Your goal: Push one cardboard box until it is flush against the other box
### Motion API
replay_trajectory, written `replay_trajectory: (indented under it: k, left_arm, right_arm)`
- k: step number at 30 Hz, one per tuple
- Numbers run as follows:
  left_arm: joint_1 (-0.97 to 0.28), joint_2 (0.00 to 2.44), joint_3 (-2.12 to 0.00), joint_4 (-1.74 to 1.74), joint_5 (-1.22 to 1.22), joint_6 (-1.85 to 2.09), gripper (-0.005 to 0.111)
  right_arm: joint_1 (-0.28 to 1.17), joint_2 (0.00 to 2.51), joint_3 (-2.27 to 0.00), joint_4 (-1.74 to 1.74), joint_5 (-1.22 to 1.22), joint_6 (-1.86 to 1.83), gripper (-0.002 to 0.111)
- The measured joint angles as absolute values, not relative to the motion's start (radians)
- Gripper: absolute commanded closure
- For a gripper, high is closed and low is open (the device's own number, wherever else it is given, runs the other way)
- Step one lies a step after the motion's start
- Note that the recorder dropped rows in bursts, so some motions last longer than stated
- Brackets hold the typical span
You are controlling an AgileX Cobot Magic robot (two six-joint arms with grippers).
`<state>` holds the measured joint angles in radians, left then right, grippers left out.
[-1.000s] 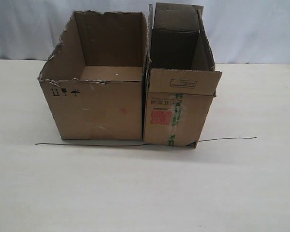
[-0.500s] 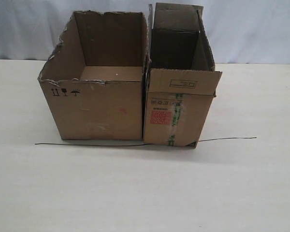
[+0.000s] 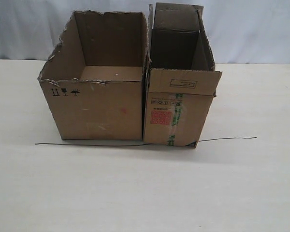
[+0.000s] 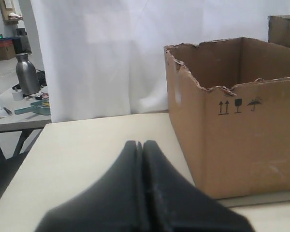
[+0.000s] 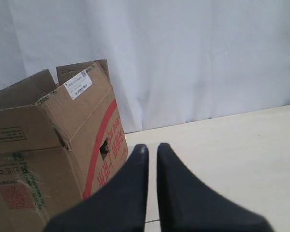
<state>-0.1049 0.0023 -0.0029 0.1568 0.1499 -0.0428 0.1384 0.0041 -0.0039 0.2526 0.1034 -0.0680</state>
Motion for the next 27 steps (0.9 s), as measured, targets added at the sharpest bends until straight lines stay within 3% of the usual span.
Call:
replay_trajectory:
  k: [15,27]
  left_arm:
    - [-0.105,0.002,-0.003,0.157,0.15,-0.043,0.107]
    - [-0.105,0.002,-0.003,0.157,0.15,-0.043,0.107]
  right_arm:
    - [0.138,0.004,-0.004,0.239,0.103,-0.068,0.103]
    - [0.134,0.004,-0.004,-0.168,0.153,0.116,0.103]
